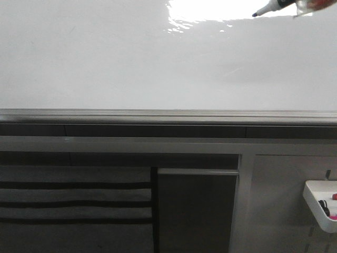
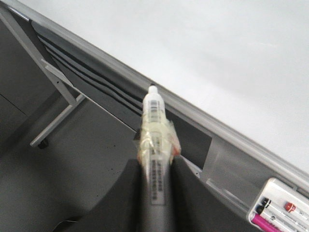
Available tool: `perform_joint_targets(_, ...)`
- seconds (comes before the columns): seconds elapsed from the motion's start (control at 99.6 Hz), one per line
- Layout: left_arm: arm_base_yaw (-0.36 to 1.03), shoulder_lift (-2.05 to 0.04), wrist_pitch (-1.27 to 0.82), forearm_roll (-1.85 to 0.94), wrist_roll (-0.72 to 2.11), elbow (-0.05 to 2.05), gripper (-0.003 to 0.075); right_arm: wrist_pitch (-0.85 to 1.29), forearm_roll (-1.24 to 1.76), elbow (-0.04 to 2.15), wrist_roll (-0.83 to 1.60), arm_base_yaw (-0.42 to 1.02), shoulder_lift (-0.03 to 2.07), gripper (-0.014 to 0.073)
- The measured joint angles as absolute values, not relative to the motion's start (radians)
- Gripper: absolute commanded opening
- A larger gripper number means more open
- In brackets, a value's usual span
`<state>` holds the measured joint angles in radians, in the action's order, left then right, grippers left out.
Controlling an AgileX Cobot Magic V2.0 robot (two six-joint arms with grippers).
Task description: Write number 3 on whiteboard
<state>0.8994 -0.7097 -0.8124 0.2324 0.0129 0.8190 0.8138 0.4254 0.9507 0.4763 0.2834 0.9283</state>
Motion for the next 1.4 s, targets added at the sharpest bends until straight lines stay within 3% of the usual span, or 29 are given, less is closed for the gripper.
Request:
perform_joint_targets(0.362, 0.899, -0.710, -0.809, 0.232, 0.013, 0.819, 0.0422, 0.853, 0.419, 1.277, 0.470, 0.328, 1.285, 0.0035)
perform_joint_targets(0.703, 0.899, -0.710, -0.809, 0.232, 0.013, 0.819, 0.0422, 0.734, 0.395, 1.307, 0.470, 0.373, 1.471, 0.0035)
perform_joint_targets(1.185, 0.899, -0.710, -0.809, 0.232, 0.013, 0.819, 0.0422, 0.784, 0.291, 1.307, 0.400, 0.334, 1.463, 0.0035)
perform_joint_targets(1.396, 0.899, -0.710, -0.809, 0.232, 0.013, 0.819, 0.0422, 0.735, 0.308, 1.285, 0.395, 0.403, 1.526, 0.0035)
